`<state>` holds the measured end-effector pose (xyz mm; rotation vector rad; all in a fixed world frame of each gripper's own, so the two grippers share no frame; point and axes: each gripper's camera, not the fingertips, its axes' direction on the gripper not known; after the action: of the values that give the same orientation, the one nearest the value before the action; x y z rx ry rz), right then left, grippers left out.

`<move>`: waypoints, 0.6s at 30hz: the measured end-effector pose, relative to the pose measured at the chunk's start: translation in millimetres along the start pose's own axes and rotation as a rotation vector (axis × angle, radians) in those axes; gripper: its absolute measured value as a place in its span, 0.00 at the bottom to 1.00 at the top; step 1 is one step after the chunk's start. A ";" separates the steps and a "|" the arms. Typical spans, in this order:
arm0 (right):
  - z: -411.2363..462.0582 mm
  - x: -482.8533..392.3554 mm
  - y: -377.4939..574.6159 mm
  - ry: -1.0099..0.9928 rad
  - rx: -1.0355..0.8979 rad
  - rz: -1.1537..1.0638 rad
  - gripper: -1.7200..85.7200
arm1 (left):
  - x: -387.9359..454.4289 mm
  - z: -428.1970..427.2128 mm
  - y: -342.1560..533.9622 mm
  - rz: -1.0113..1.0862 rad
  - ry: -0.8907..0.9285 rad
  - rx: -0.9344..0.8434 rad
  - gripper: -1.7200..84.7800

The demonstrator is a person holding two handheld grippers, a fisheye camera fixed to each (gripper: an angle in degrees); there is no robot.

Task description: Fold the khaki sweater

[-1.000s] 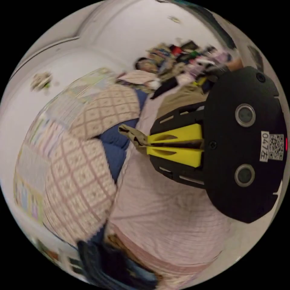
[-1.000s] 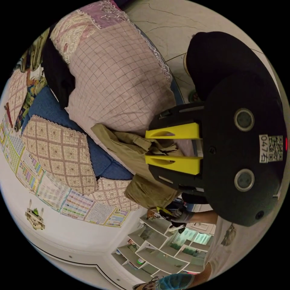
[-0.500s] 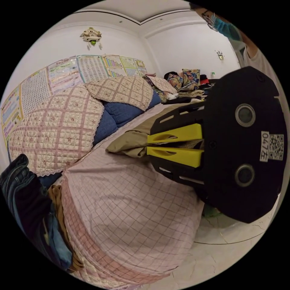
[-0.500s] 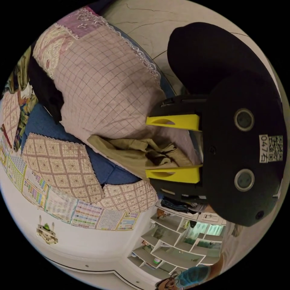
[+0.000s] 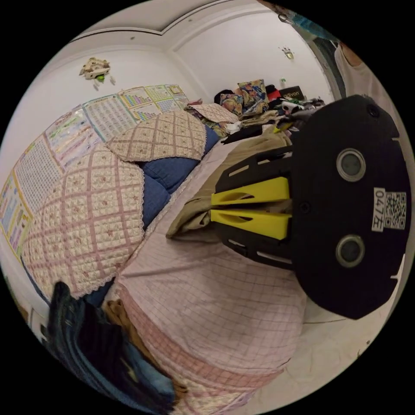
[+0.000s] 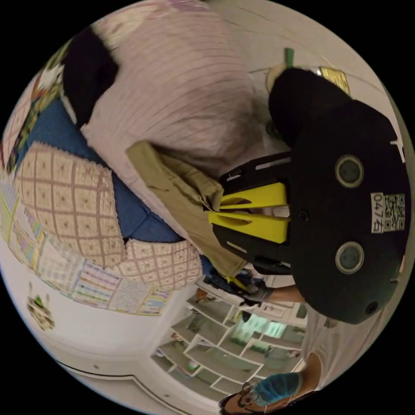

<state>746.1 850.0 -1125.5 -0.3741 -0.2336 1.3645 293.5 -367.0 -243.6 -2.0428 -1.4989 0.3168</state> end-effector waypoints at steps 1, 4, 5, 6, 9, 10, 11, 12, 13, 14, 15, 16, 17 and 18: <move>-3.0 -21.6 -18.9 0.022 -0.016 -0.074 0.01 | 3.5 -0.9 -7.0 0.021 -0.009 -0.002 0.01; -8.9 -71.2 -63.7 0.075 -0.052 -0.223 0.01 | 23.0 -8.4 -41.8 0.106 -0.034 -0.007 0.01; -11.6 -84.7 -78.0 0.087 -0.056 -0.250 0.01 | 31.5 -11.9 -54.7 0.139 -0.049 -0.013 0.01; -13.1 -90.0 -84.2 0.086 -0.060 -0.255 0.01 | 37.4 -16.7 -65.7 0.160 -0.058 -0.017 0.01; -22.4 -111.6 -107.5 0.062 -0.101 -0.291 0.01 | 45.7 -36.2 -89.9 0.203 -0.060 -0.031 0.01; -26.8 -117.3 -112.8 0.053 -0.120 -0.297 0.01 | 45.7 -41.1 -94.6 0.209 -0.060 -0.037 0.01; -30.9 -121.5 -115.2 0.042 -0.140 -0.307 0.01 | 44.2 -51.5 -102.8 0.222 -0.064 -0.049 0.01; -32.7 -122.6 -115.4 0.038 -0.149 -0.309 0.01 | 40.4 -61.7 -108.5 0.234 -0.075 -0.064 0.01; -35.7 -122.5 -113.6 0.027 -0.166 -0.308 0.01 | 37.3 -66.5 -110.0 0.239 -0.080 -0.073 0.01; -37.9 -119.0 -109.1 0.013 -0.183 -0.298 0.01 | 28.6 -74.0 -110.2 0.244 -0.085 -0.092 0.01; -38.5 -116.1 -106.0 0.007 -0.192 -0.291 0.01 | 15.5 -77.4 -106.7 0.239 -0.089 -0.121 0.01; -38.3 -108.2 -98.2 -0.002 -0.213 -0.273 0.01 | 7.9 -77.3 -103.3 0.235 -0.091 -0.139 0.01; -36.7 -97.3 -88.2 -0.014 -0.233 -0.243 0.01 | -10.3 -74.7 -93.2 0.215 -0.089 -0.176 0.01; -35.2 -90.8 -82.6 -0.020 -0.245 -0.223 0.01 | -31.7 -69.8 -82.0 0.184 -0.066 -0.221 0.01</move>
<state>816.4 743.5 -1120.6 -0.5223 -0.4484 1.1228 253.1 -401.6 -144.7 -2.3736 -1.4417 0.3037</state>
